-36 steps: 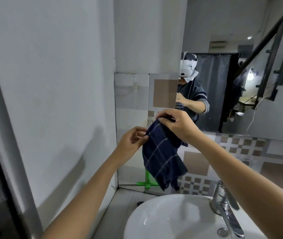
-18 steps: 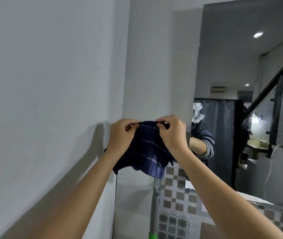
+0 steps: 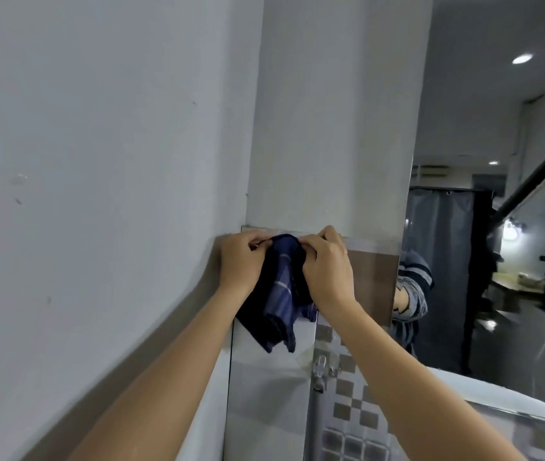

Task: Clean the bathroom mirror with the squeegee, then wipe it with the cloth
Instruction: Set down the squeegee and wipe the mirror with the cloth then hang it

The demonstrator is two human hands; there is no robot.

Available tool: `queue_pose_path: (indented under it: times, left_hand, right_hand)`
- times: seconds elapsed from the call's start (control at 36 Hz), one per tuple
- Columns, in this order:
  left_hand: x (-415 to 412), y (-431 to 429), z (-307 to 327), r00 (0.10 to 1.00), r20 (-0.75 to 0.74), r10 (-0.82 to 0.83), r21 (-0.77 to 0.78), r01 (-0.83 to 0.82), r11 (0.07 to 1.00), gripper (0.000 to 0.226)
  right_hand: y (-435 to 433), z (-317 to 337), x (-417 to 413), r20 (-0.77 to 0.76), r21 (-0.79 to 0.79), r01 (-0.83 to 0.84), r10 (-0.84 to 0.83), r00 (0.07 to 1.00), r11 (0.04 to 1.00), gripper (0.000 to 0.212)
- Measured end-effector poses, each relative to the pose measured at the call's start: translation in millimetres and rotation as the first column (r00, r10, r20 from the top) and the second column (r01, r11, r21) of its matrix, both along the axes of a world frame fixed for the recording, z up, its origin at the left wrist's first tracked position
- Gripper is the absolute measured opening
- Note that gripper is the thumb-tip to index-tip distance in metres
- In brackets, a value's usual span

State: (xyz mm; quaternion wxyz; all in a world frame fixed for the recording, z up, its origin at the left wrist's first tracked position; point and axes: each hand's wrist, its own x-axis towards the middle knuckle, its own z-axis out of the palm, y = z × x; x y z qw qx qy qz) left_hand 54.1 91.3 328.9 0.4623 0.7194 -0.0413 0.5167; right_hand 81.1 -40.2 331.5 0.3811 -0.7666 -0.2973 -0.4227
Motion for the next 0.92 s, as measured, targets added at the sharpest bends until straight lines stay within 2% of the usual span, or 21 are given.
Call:
queue_pose_path:
  times: [0.14,0.28,0.42,0.56,0.69,0.81,0.92]
  left_hand:
    - [3,-2,0,0.995,-0.055,-0.083,-0.090,0.078,0.993,0.018]
    - [5,-2,4,0.994,-0.100,-0.049,-0.090,0.040,0.995,0.016]
    - [5,-3,5,0.995,-0.088,-0.050,-0.109,0.040,0.993,0.015]
    - [4,-2,-1,0.983,-0.124,-0.133,-0.176,0.111,0.978,0.015]
    - [-4,-2,-1,0.927,-0.201,-0.317,-0.293,0.252,0.922,0.014]
    - [-10,-4,-6,0.926,-0.152,-0.346,-0.333,0.282,0.900,0.006]
    - [-18,-7,-14,0.945,-0.073,-0.318,-0.269,0.288,0.919,0.007]
  right_hand:
    - [0,-4,-3,-0.046,0.024,-0.019,0.021,0.999,1.000,0.026]
    - [3,-6,-1,-0.030,-0.005,0.060,-0.061,0.998,0.998,0.026]
    - [6,-2,-1,-0.100,0.052,0.020,-0.014,0.995,0.998,0.025]
    - [3,-4,0,-0.199,0.119,-0.067,0.090,0.976,0.991,0.022]
    - [0,-4,-2,-0.257,0.147,-0.116,0.151,0.955,0.982,0.020]
    - [-2,-7,-4,-0.281,0.187,-0.140,0.189,0.941,0.972,0.019]
    - [-2,-14,-9,-0.251,0.186,-0.177,0.221,0.942,0.966,0.022]
